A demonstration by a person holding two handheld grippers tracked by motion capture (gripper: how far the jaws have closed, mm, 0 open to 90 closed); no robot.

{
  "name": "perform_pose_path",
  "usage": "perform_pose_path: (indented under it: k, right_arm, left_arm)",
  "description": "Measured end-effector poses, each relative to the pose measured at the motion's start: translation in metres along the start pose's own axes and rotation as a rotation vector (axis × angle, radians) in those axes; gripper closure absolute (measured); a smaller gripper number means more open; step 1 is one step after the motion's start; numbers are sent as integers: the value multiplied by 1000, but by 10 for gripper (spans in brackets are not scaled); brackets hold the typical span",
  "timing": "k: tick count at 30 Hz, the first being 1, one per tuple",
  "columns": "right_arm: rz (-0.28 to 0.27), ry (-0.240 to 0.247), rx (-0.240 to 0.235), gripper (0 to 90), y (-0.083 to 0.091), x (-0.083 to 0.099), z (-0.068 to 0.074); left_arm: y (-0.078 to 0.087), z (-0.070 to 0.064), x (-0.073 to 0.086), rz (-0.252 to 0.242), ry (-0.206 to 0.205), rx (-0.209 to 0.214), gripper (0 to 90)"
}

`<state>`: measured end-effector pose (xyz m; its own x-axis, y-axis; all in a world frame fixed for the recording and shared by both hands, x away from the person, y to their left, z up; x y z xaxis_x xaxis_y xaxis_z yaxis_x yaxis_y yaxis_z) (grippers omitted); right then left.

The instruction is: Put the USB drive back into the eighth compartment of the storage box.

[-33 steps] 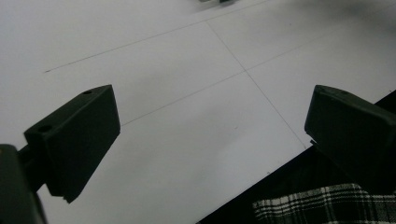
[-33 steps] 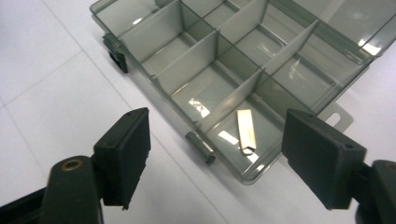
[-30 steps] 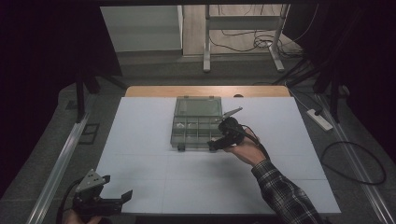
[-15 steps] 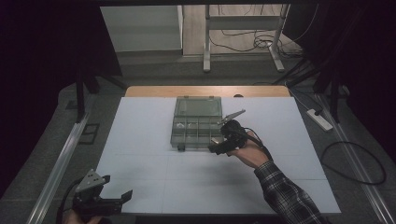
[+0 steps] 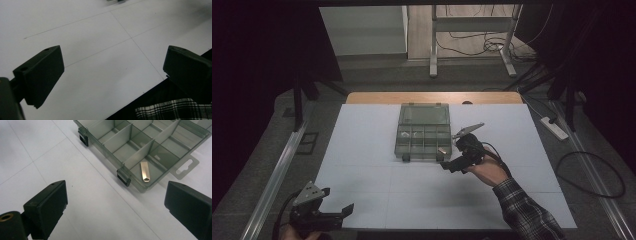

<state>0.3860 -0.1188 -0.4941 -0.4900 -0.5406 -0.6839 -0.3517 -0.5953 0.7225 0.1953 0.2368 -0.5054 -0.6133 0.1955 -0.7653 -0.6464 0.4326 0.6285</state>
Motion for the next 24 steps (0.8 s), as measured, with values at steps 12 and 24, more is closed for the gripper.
perform_pose_path:
  k: [12, 24]
  right_arm:
    - [-2, 23, 12, 39, 14, 17, 2]
    - [-11, 11, 17, 31, 30, 35, 3]
  left_arm:
    - [0, 0, 0, 0, -2, -2, 36]
    - [0, 0, 0, 1, -2, -4, 36]
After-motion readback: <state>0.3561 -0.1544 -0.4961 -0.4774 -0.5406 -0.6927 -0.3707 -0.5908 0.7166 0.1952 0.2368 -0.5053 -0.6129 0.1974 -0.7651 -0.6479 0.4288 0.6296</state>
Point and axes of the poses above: each handheld gripper's, and its own axes: y roughly backward along the jaws, x roughly out of its underside, z roughly to its left, the point moved 6 cm from there along -y, roughly forward along the jaws, and after that the axes turned 5 degrees about -z, right-handed, at the moved point
